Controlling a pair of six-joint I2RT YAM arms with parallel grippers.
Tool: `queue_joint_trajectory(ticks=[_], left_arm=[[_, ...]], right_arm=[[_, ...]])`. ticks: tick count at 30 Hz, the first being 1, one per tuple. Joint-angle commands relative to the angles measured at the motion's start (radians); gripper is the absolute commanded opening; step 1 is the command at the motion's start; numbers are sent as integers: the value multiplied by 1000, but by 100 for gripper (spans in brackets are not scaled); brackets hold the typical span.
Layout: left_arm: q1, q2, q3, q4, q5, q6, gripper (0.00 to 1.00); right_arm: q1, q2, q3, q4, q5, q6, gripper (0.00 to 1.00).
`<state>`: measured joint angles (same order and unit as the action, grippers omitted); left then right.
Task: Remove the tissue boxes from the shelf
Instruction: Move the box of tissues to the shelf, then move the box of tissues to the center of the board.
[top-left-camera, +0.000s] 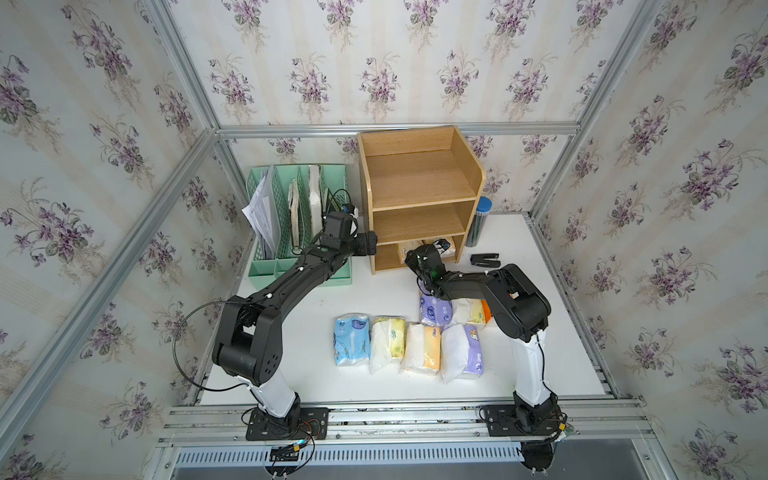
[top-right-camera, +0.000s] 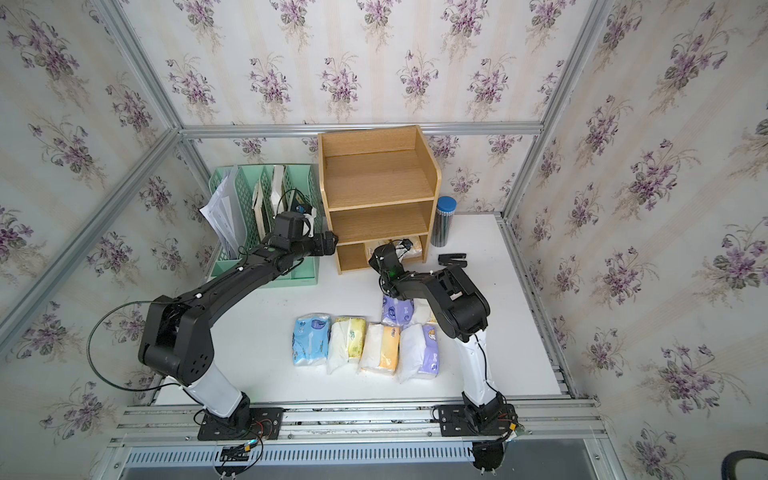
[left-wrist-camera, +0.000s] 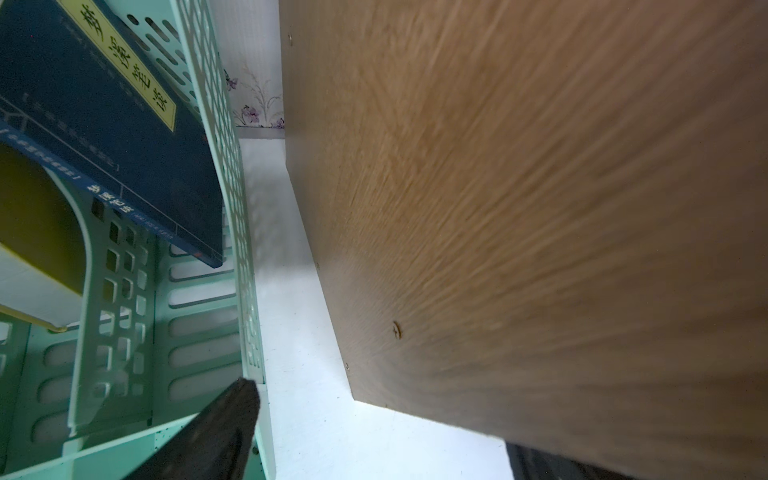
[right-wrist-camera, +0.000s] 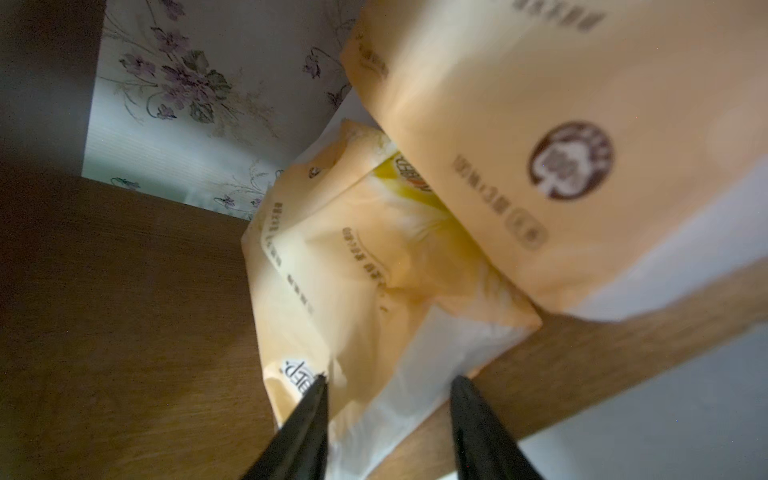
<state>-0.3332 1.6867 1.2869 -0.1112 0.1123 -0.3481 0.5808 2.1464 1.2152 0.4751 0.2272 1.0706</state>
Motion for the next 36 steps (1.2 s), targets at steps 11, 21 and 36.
queue_joint_trajectory(ticks=[11,21,36], left_arm=[[16,4,17,1,39,8,94],[16,-13,25,-25,67,-8,93],[16,-68,17,-58,56,-5,93]], right_arm=[[19,-38,28,-146,-61,-18,15],[106,-179,-129,-182,-157,22,18],[114,-440,-185,-458,2,-211,43]])
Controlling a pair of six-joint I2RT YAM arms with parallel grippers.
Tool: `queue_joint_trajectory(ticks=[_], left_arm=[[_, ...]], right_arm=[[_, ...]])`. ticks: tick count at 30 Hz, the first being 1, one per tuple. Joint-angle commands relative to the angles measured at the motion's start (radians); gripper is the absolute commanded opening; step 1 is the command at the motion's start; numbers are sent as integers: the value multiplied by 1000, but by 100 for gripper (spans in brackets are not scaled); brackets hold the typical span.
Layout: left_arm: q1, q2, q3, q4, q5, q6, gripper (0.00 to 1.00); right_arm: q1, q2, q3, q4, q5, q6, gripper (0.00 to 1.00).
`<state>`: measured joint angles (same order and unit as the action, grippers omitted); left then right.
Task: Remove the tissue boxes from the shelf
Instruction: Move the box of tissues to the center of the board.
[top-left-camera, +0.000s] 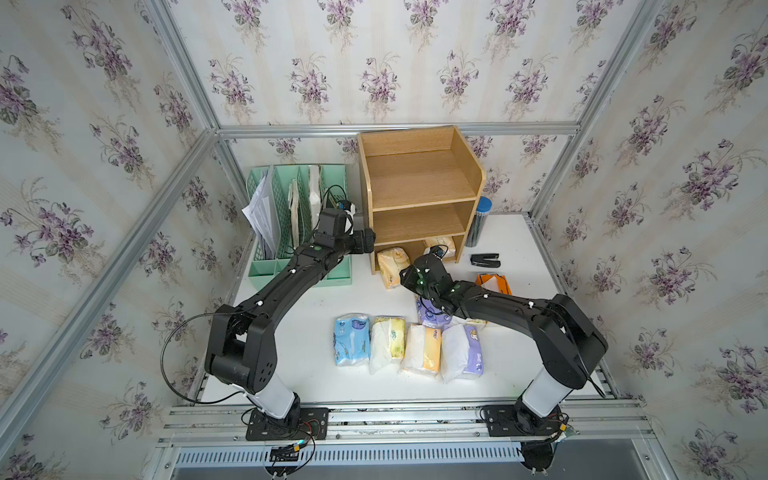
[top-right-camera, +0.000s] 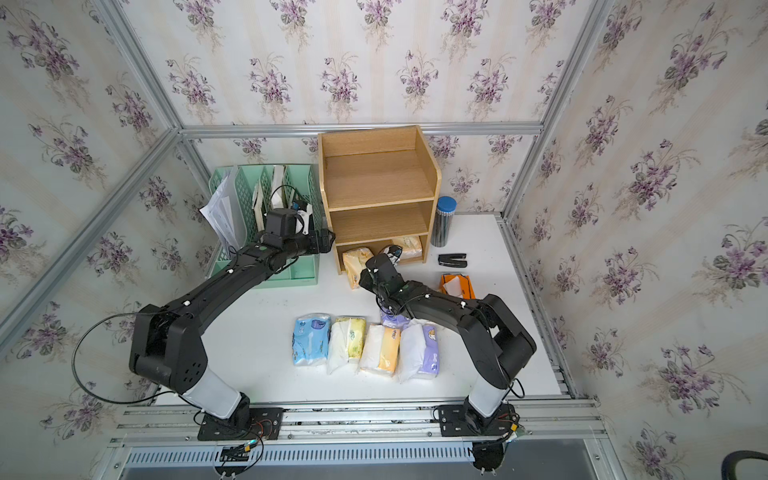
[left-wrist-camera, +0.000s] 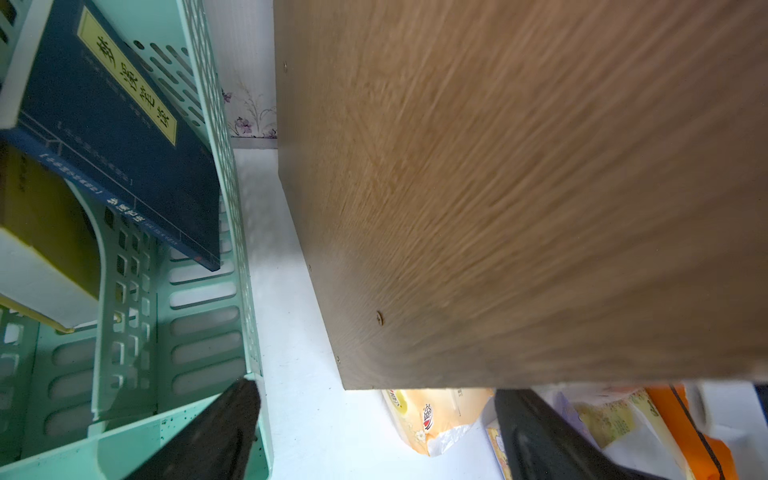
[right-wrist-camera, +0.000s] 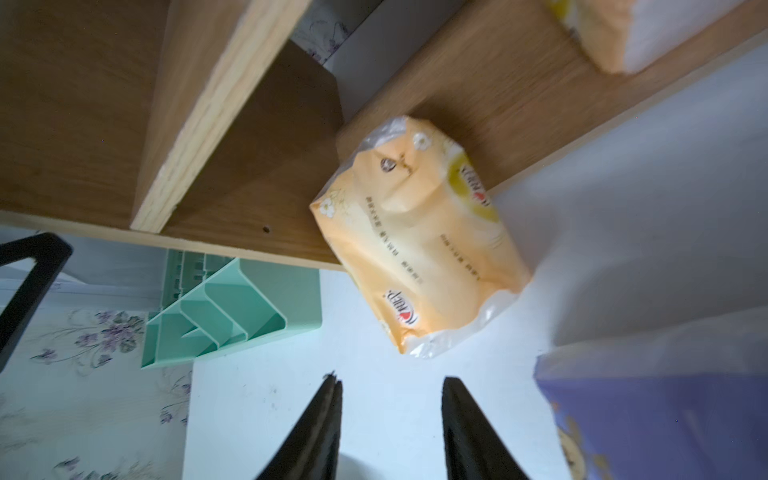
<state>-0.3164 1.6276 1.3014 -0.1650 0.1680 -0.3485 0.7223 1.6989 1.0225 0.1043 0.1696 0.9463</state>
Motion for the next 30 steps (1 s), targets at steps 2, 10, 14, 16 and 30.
queue_joint_trajectory(ticks=[2,10,14,16,30], left_arm=[[-1,-9,2,-4,1,-7,93],[-4,-5,1,-10,10,-16,92],[-9,-2,-4,-9,8,-21,92],[-12,0,-7,-7,7,-21,92],[-32,2,4,-21,-17,-20,92]], right_arm=[[-61,34,16,-63,23,-124,43],[-112,198,173,-24,-87,-294,42],[-116,284,251,-48,-152,-332,40],[-116,304,261,-53,-167,-337,38],[-110,196,75,38,-236,-344,28]])
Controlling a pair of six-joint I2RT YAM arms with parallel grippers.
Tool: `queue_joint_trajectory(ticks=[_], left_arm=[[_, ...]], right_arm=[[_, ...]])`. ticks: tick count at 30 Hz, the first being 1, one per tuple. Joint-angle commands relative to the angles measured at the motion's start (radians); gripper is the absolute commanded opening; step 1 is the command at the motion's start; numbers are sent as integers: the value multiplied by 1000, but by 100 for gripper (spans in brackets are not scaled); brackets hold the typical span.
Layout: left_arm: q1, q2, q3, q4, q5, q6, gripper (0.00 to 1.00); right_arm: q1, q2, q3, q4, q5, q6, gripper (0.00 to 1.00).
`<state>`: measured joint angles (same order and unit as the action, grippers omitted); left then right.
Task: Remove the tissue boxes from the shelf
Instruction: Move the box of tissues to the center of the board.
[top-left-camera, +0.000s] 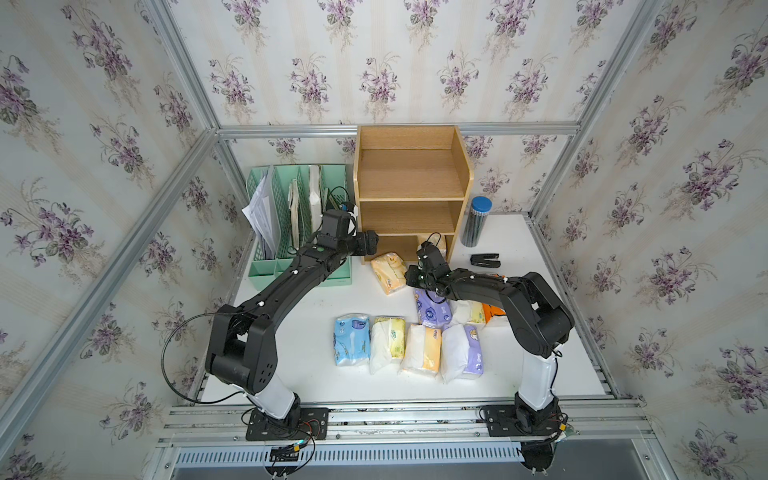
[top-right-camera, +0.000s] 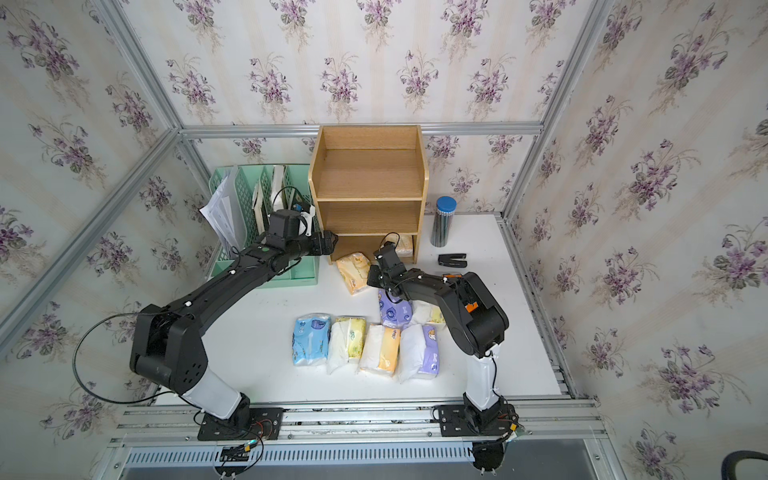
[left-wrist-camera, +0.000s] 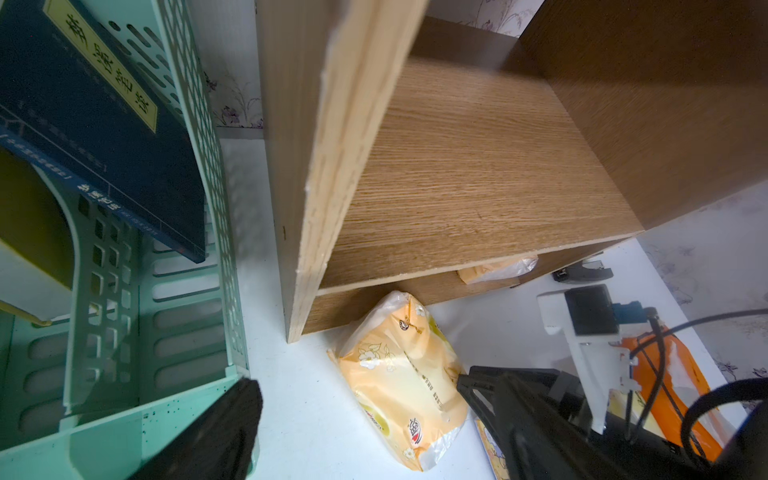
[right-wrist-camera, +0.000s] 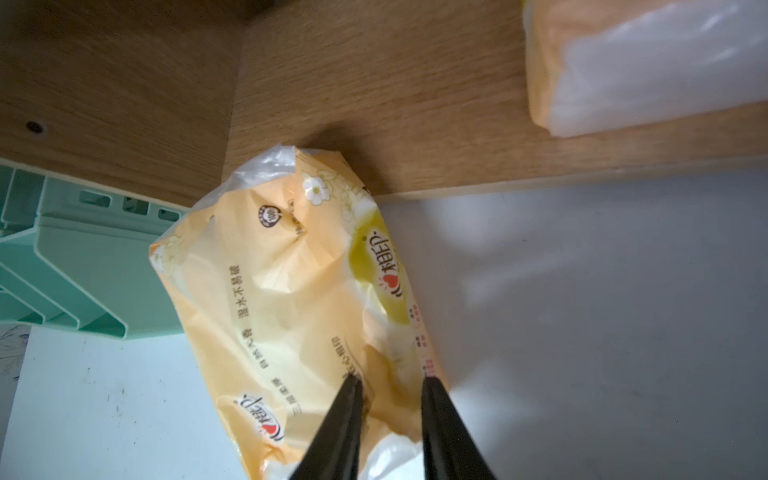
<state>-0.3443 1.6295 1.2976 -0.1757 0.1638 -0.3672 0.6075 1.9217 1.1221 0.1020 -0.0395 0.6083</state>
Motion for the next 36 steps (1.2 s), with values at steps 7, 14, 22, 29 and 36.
queue_joint_trajectory(ticks=[7,14,22,29,36], left_arm=[[-19,0,20,-26,-29,2,92],[-26,-27,16,-35,-51,9,92],[-27,-35,13,-38,-53,4,92],[-27,-53,-18,-32,-63,8,92],[-28,-48,-16,-40,-60,18,92]], right_arm=[[52,-118,-110,11,-25,-21,25],[77,-285,-190,-27,70,-51,18],[65,-123,71,-202,121,-106,23],[69,54,192,-217,29,-77,23],[109,46,131,-153,-55,-34,23]])
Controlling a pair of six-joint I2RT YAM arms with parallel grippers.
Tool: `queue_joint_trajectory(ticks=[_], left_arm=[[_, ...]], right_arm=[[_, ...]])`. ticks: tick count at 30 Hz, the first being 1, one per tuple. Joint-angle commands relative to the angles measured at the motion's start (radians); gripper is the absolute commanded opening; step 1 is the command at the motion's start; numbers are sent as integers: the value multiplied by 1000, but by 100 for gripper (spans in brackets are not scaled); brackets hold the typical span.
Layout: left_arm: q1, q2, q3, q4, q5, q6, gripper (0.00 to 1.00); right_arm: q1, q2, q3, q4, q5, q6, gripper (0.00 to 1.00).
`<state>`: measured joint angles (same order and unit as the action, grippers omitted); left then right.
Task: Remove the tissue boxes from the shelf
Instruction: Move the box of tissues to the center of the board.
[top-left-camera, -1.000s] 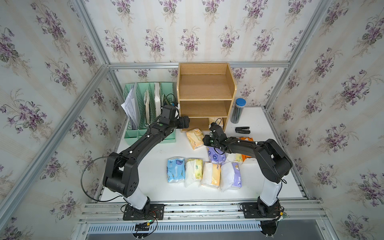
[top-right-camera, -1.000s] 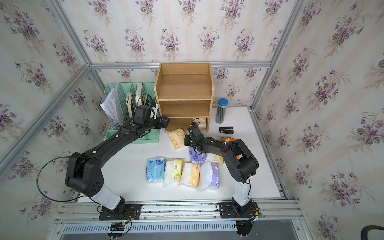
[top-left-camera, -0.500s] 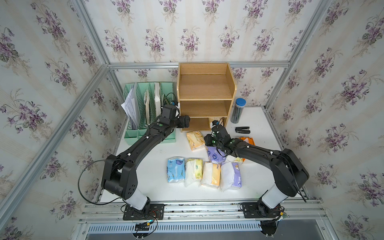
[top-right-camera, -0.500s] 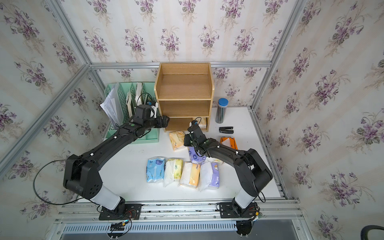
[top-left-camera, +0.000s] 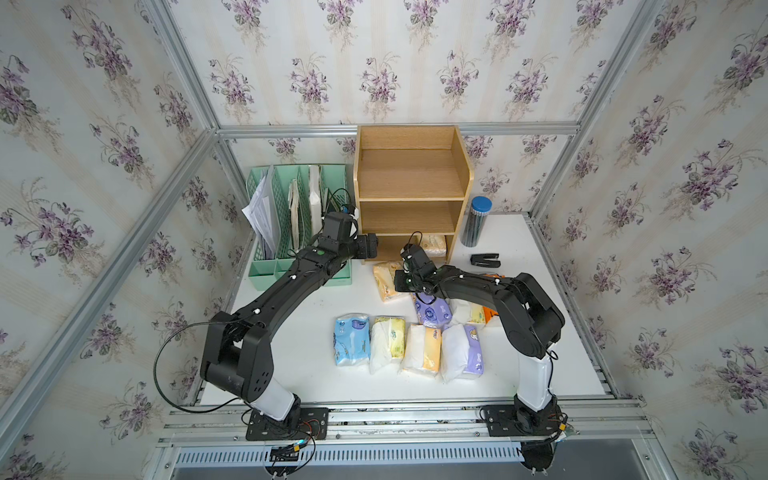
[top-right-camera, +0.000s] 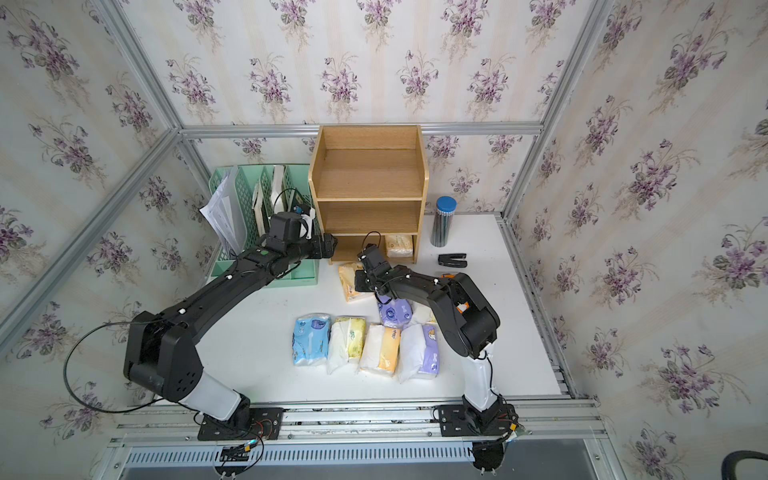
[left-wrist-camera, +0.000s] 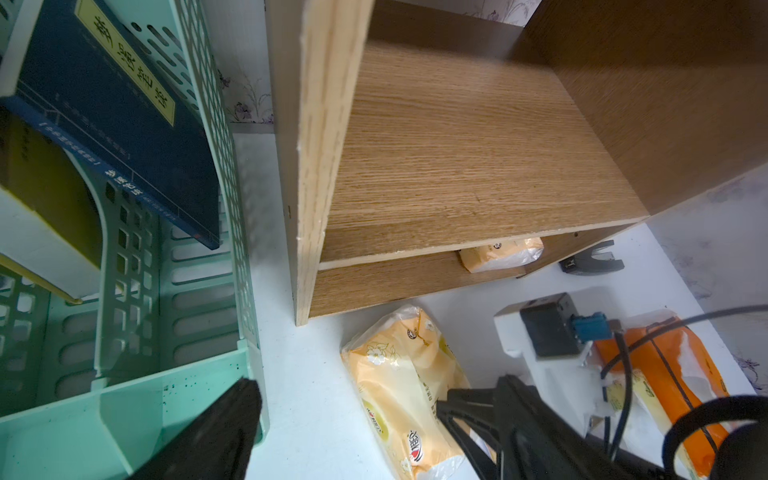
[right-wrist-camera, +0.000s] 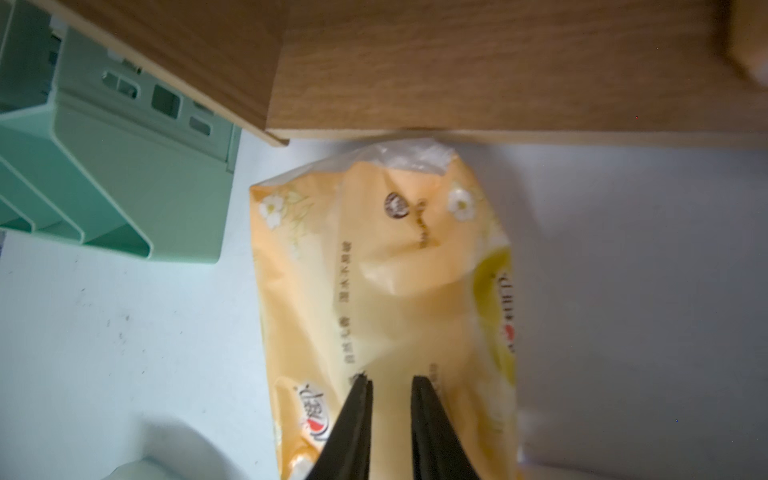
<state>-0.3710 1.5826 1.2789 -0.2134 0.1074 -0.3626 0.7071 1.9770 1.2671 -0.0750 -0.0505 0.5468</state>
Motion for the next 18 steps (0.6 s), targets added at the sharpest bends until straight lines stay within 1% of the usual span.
queue_joint_trajectory(ticks=[1,5,6,8,10,12,14,18], left_arm=[[0,-2,3,-1,-2,13,92],[0,-4,2,-1,-3,14,92],[0,-4,2,-3,-3,14,92],[0,-6,2,-2,-3,16,92],[0,-5,2,-2,-8,16,92],[0,-5,0,5,-12,11,92],[0,0,8,1,-8,7,93],[0,-9,9,-10,-4,6,92]], right_arm=[[19,-21,-34,31,-43,35,23],[37,-95,-121,66,-47,60,23],[36,-114,-136,64,-37,62,23],[37,-155,-142,42,25,58,23],[35,-168,-111,4,91,41,25],[31,-153,-50,-36,131,20,27],[23,-117,13,-55,145,2,31],[3,-32,97,-15,145,-11,37]])
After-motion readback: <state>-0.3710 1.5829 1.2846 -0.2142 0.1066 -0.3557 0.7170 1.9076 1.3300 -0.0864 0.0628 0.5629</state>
